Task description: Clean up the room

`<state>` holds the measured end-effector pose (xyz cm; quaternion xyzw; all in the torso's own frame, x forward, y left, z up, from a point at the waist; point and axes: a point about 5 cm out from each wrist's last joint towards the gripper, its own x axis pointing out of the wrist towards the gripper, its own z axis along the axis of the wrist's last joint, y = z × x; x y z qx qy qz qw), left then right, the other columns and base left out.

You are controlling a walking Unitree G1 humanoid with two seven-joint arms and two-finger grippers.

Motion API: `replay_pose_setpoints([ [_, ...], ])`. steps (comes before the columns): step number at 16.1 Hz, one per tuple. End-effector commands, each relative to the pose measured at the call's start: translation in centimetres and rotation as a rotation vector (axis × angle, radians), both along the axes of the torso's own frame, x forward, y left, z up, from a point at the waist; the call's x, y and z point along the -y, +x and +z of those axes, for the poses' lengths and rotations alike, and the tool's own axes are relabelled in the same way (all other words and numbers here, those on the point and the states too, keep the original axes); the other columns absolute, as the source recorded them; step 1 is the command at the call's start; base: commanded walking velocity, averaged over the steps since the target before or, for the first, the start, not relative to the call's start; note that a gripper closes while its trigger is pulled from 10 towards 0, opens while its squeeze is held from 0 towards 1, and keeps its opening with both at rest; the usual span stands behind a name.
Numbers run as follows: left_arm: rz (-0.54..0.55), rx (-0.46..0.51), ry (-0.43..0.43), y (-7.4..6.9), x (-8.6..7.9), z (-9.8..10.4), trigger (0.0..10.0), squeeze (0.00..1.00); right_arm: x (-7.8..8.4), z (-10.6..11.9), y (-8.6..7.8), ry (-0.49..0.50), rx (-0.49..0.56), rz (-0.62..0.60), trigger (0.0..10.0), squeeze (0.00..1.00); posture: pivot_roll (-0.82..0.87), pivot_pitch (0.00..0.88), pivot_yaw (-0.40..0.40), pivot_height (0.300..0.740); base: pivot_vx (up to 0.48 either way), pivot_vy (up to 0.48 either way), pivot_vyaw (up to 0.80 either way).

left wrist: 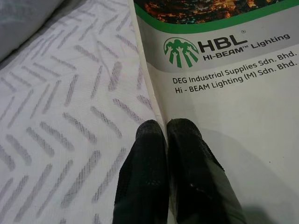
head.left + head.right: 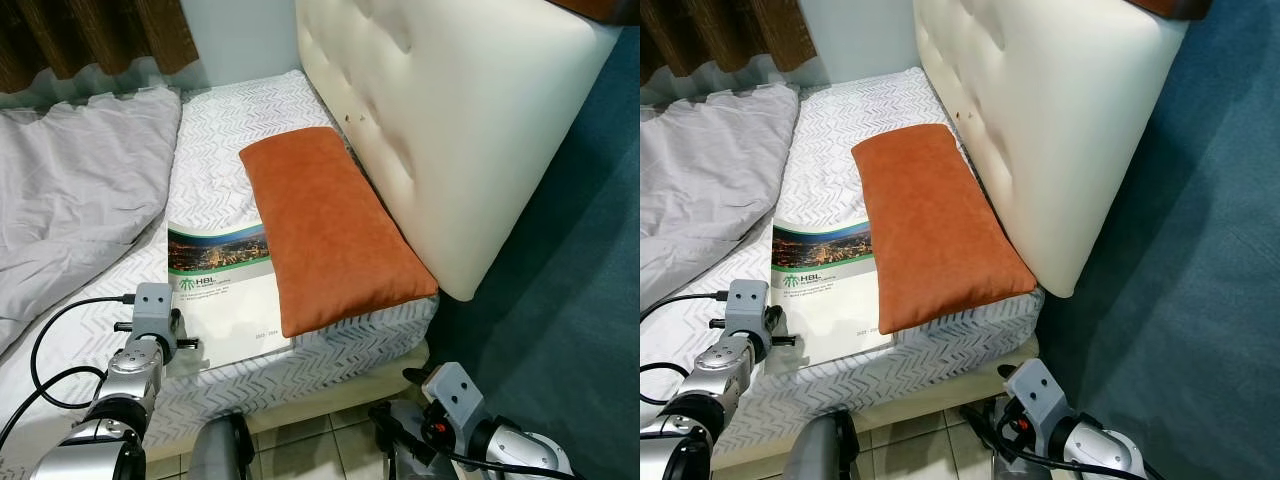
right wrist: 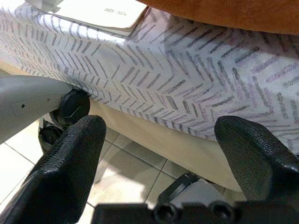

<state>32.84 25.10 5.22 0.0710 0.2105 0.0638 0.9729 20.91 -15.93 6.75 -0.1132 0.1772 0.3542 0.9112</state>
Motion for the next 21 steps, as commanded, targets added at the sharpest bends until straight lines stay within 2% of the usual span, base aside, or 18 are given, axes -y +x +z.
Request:
replay_pose_setpoints([
  [1,-0.009,-0.050,-0.010,-0.4,0.2,-0.8,0.0,0.00,0.2,-0.3,-0.2,-0.013,-0.018,0.000,10.0,0.00,-0.21,0.123,0.034,0.576,0.000,0.000,0.00],
  [2,-0.015,-0.050,-0.015,-0.3,0.5,-0.8,0.0,0.00,0.2,-0.4,-0.2,-0.013,-0.018,0.000,10.0,0.00,-0.22,0.123,0.036,0.576,0.000,0.000,0.00],
  [3,-0.021,-0.053,-0.040,-0.2,1.3,-1.0,10.0,0.00,0.2,-0.4,-0.2,-0.012,-0.019,-0.001,10.0,0.00,-0.22,0.123,0.036,0.576,0.000,0.000,0.00],
  [4,-0.026,-0.054,-0.043,-0.2,1.7,-1.1,10.0,1.00,0.2,-0.4,-0.1,-0.012,-0.018,-0.002,10.0,0.00,-0.22,0.123,0.036,0.576,0.000,0.000,0.00],
  [6,-0.042,-0.054,-0.032,-0.2,1.9,-1.2,10.0,1.00,0.2,-0.5,-0.1,-0.013,-0.019,-0.001,10.0,0.00,-0.22,0.114,0.035,0.576,0.000,0.000,0.00],
  [8,-0.041,-0.048,-0.038,-0.2,1.6,-1.0,10.0,1.00,0.2,-0.5,-0.1,-0.014,-0.018,-0.002,10.0,0.00,-0.21,0.107,0.035,0.576,0.000,0.000,0.00],
  [10,-0.058,-0.035,-0.007,0.0,1.1,-0.5,10.0,1.00,0.1,-0.6,0.0,-0.013,-0.017,-0.003,10.0,0.00,-0.21,0.093,0.039,0.576,0.000,0.000,0.00],
  [11,-0.115,0.003,0.079,0.3,-0.1,0.7,10.0,1.00,0.2,-0.5,0.2,0.006,-0.012,-0.024,10.0,0.00,-0.19,0.071,0.047,0.576,0.000,0.000,0.00],
  [13,-0.181,0.034,0.177,0.4,-1.3,1.8,10.0,1.00,0.2,-0.5,0.4,0.027,-0.014,-0.043,10.0,0.00,-0.17,0.051,0.056,0.576,0.000,0.000,0.00],
  [14,-0.221,0.082,0.232,0.6,-1.9,3.1,10.0,1.00,0.2,-0.6,0.5,0.045,-0.012,-0.058,10.0,0.00,-0.15,0.036,0.060,0.576,0.000,0.000,0.00],
  [16,-0.237,0.168,0.216,0.9,-1.8,4.5,10.0,1.00,0.4,0.2,1.2,0.081,0.042,-0.108,10.0,0.00,-0.14,0.021,0.062,0.576,0.000,0.000,0.00],
  [17,-0.257,0.265,0.120,0.3,0.3,4.7,10.0,1.00,1.2,2.2,2.8,0.124,0.183,-0.247,10.0,0.00,-0.13,0.003,0.063,0.576,0.000,0.000,0.00],
  [18,-0.262,0.337,0.021,-0.7,2.6,4.4,10.0,1.00,2.1,3.5,3.7,0.161,0.273,-0.366,10.0,0.00,-0.13,0.000,0.065,0.576,0.000,0.000,0.00],
  [19,-0.276,0.360,-0.009,-1.3,3.8,4.2,10.0,1.00,2.4,3.8,3.9,0.157,0.306,-0.406,10.0,0.00,-0.13,0.000,0.063,0.576,0.000,0.000,0.00],
  [21,-0.350,0.461,-0.075,-3.6,9.2,3.1,10.0,1.00,3.5,3.7,4.2,0.186,0.372,-0.566,10.0,0.00,-0.13,0.000,0.051,0.576,0.000,0.000,0.00],
])
